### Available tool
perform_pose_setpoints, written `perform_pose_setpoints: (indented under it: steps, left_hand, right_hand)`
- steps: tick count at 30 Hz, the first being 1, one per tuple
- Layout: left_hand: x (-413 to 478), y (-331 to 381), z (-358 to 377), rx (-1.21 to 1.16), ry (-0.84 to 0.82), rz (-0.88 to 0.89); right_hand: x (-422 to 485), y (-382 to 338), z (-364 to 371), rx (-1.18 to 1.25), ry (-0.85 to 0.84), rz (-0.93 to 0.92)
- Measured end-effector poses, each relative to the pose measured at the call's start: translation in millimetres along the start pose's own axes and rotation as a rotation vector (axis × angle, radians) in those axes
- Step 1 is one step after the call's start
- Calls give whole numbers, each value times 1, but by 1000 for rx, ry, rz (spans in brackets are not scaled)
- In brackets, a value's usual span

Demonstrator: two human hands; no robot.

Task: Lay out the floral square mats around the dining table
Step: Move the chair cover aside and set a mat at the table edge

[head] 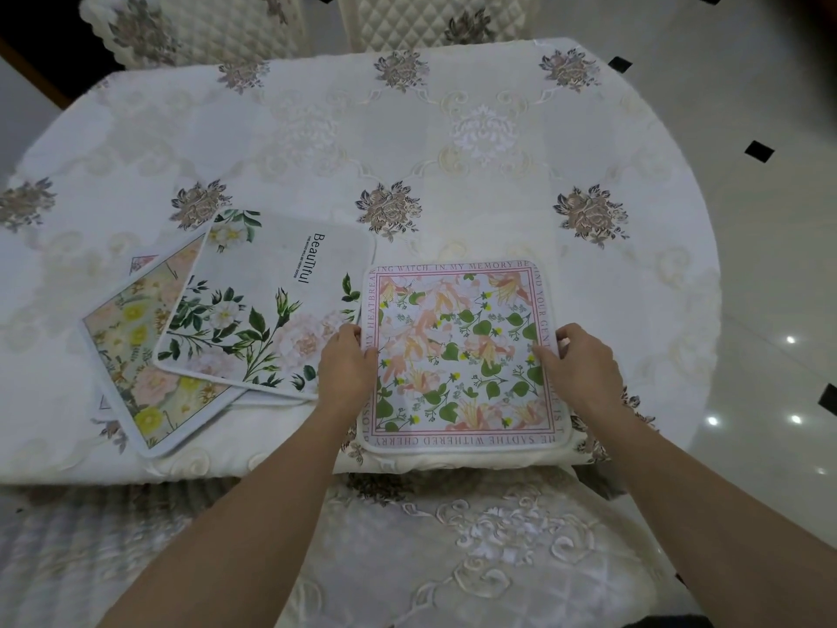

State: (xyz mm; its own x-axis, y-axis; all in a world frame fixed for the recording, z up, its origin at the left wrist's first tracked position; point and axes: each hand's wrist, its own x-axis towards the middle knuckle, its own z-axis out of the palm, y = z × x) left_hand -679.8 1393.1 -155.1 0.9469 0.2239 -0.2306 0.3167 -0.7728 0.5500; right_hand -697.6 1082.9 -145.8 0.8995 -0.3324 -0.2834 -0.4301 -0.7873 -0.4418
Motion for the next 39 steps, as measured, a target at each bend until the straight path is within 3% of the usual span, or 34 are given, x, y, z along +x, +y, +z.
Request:
perform_pose_setpoints:
  steps: [6, 9, 11, 15, 18, 22, 28, 35, 39]
  left_hand:
    - [-7, 2, 2, 229, 60, 97]
    - [-9, 12, 11, 432, 102, 272]
    - [-13, 29, 22, 402, 55, 371]
    - [-20, 41, 60, 477, -154, 492]
    - [-22, 27, 69, 525, -140, 514]
    - [-13, 9, 61, 520, -60, 474]
    - [-4, -7, 45, 533, -73, 379]
    - [-2, 4, 28, 575, -142, 360]
    - [-13, 14, -2, 588, -95, 355]
  right_hand:
    - [-5, 0, 0, -72, 56, -30]
    - [-10, -11, 7, -182, 164, -241]
    - [-14, -24, 21, -195, 169, -406]
    - [-25, -54, 61, -241, 32, -536]
    - [-26, -51, 81, -287, -37, -569]
    - [-17, -29, 77, -399, 2, -559]
    - [-8, -7, 60, -452, 12, -481]
    - [-5, -14, 47, -474, -82, -484]
    - [-4, -35, 17, -453, -89, -513]
